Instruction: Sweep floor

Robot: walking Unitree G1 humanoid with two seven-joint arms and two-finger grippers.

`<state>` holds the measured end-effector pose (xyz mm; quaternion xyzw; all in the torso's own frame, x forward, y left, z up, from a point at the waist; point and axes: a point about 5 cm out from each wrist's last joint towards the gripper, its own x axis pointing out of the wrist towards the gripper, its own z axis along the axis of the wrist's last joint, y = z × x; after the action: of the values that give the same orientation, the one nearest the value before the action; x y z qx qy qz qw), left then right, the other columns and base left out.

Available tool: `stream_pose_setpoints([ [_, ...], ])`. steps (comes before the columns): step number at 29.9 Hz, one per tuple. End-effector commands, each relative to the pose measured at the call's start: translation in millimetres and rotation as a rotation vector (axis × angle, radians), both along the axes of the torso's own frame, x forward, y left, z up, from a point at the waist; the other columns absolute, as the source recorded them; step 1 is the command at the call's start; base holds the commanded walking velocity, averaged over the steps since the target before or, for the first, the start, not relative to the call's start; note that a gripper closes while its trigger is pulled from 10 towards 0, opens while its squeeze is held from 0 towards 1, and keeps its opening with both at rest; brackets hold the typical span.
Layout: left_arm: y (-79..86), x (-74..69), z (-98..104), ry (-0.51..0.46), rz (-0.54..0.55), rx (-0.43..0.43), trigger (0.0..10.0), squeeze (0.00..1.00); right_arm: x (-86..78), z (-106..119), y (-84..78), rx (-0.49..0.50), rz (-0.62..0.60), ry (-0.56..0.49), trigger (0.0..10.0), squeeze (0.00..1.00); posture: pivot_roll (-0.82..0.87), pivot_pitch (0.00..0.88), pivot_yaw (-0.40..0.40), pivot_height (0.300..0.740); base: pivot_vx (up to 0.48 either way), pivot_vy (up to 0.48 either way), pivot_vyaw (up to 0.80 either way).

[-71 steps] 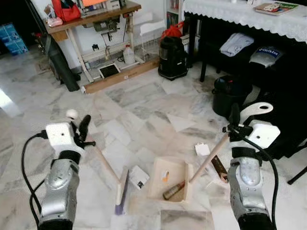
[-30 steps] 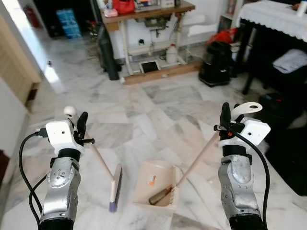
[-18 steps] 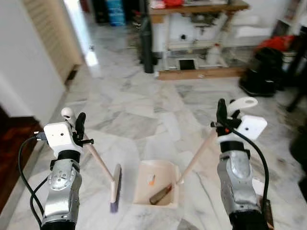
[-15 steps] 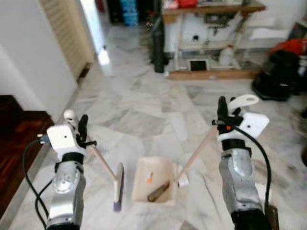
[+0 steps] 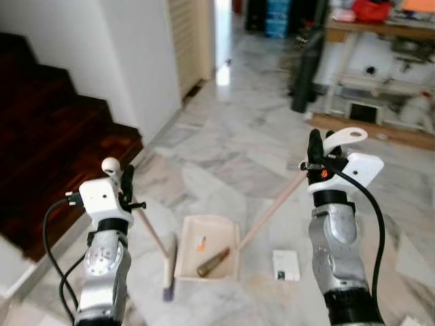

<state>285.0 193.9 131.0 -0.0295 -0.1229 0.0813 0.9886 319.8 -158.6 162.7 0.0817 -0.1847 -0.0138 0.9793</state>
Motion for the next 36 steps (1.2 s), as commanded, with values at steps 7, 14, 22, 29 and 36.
stream_pose_setpoints([
  [7,6.4,-0.3,16,-0.068,0.027,0.04,10.0,0.0,1.1,9,7.0,0.022,0.025,-0.042,10.0,0.0,0.02,0.0,0.025,0.74,0.0,0.0,0.8],
  [14,11.8,-3.5,17,-0.068,0.05,0.046,10.0,0.0,-0.3,6,8.9,0.035,0.021,-0.033,10.0,0.0,0.03,0.0,0.034,0.74,0.0,0.0,0.8],
  [22,18.0,-5.9,20,-0.07,0.068,0.057,10.0,0.0,0.4,4,13.7,0.052,0.026,-0.027,10.0,0.0,0.05,0.0,0.042,0.74,0.0,0.0,0.8],
  [29,16.9,-8.0,19,-0.065,0.074,0.058,10.0,0.0,0.4,5,11.5,0.054,0.019,-0.029,10.0,0.0,0.04,0.0,0.041,0.74,0.0,0.0,0.8],
  [36,14.5,-8.6,19,-0.058,0.058,0.073,10.0,0.0,-0.1,4,11.5,0.057,0.017,-0.024,10.0,0.0,0.04,0.0,0.044,0.74,0.0,0.0,0.75],
])
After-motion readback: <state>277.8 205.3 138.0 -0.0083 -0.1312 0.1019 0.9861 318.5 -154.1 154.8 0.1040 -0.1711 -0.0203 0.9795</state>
